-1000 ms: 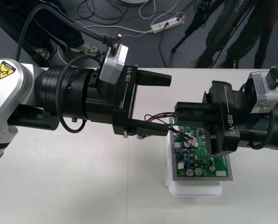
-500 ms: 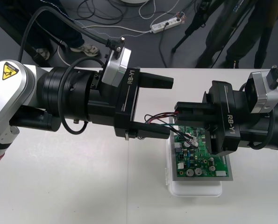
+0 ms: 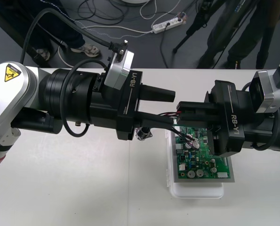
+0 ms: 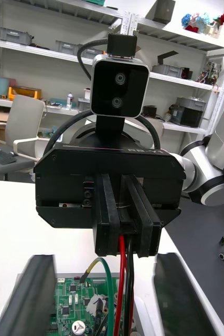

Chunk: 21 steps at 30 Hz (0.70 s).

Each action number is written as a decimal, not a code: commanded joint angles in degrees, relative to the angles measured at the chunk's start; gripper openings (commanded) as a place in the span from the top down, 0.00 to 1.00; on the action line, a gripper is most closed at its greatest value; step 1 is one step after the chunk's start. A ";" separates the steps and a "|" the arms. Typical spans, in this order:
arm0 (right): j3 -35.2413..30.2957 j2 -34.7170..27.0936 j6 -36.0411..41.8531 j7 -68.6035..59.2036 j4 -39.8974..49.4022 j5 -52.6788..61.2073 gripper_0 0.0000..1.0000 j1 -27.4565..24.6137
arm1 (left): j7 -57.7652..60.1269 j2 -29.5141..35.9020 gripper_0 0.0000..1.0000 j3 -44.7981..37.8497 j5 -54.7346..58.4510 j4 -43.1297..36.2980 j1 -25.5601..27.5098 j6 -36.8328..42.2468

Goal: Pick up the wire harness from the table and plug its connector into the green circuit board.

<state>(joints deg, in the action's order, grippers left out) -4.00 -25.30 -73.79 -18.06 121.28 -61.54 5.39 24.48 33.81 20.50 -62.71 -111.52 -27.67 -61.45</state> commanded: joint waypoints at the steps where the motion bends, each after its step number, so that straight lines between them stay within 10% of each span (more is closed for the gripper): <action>1: 0.83 1.05 0.58 -2.24 2.21 1.16 1.00 0.93 | -3.47 0.20 1.00 0.95 0.66 -0.45 -2.57 2.65; 21: 0.83 1.05 -0.30 -2.24 2.12 1.16 1.00 0.85 | -3.65 -0.06 1.00 0.95 1.80 -0.54 -3.18 3.71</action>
<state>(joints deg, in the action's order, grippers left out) -4.03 -25.30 -72.77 -18.06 121.24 -61.50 5.39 24.41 33.82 20.70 -62.02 -111.52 -27.67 -61.52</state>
